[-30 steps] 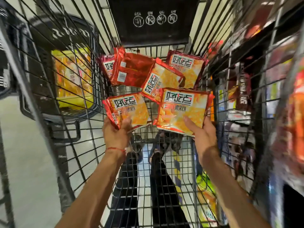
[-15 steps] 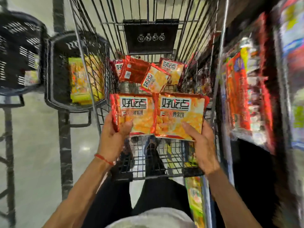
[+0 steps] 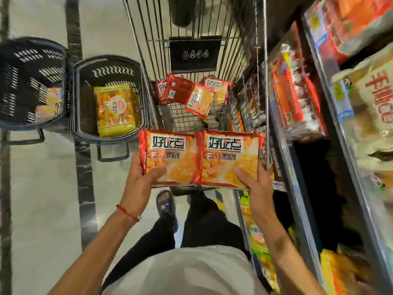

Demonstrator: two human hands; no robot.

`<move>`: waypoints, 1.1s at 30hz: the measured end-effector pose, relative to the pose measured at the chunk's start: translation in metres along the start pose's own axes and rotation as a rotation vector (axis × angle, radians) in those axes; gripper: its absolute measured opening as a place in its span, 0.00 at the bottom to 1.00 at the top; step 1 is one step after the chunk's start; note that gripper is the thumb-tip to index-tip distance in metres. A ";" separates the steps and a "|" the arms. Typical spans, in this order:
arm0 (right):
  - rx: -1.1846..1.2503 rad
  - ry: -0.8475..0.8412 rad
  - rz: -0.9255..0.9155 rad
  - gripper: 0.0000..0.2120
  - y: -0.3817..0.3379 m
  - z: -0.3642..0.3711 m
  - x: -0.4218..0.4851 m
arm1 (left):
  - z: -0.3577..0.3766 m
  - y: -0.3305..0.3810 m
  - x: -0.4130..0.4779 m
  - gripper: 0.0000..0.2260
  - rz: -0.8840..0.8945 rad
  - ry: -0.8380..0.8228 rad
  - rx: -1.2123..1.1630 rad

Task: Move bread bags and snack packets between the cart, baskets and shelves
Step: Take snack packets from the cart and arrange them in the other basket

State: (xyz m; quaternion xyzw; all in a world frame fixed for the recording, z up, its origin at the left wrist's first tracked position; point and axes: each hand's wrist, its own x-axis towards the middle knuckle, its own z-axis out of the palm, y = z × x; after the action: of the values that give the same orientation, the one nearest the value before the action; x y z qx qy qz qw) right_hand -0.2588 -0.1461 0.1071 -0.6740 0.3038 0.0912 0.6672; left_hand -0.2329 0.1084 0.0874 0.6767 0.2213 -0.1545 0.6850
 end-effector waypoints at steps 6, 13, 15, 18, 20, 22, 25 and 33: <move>0.000 -0.043 -0.050 0.24 0.010 0.004 -0.050 | -0.028 -0.011 -0.051 0.20 0.020 0.081 -0.015; -0.036 -0.192 -0.093 0.25 0.021 -0.005 -0.064 | -0.035 -0.034 -0.100 0.20 0.029 0.224 -0.066; -0.049 -0.214 -0.094 0.22 0.025 -0.004 -0.064 | -0.035 -0.039 -0.113 0.20 0.030 0.269 -0.080; -0.088 -0.273 -0.099 0.13 0.027 0.002 -0.067 | -0.040 -0.047 -0.133 0.21 0.032 0.323 -0.096; -0.101 -0.328 -0.111 0.13 0.026 0.011 -0.072 | -0.048 -0.050 -0.146 0.21 0.039 0.364 -0.125; -0.115 -0.376 -0.123 0.13 0.024 0.025 -0.076 | -0.060 -0.051 -0.155 0.21 0.047 0.395 -0.148; -0.120 -0.438 -0.118 0.11 0.025 0.049 -0.081 | -0.085 -0.055 -0.162 0.21 0.045 0.435 -0.230; -0.192 -0.544 -0.131 0.22 0.019 0.168 -0.095 | -0.193 -0.055 -0.148 0.18 0.068 0.497 -0.296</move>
State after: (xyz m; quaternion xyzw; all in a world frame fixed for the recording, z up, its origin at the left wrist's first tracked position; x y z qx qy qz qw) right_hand -0.2970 0.0434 0.1259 -0.7028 0.0597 0.2537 0.6619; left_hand -0.4060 0.2858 0.1187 0.5937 0.3794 0.0730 0.7059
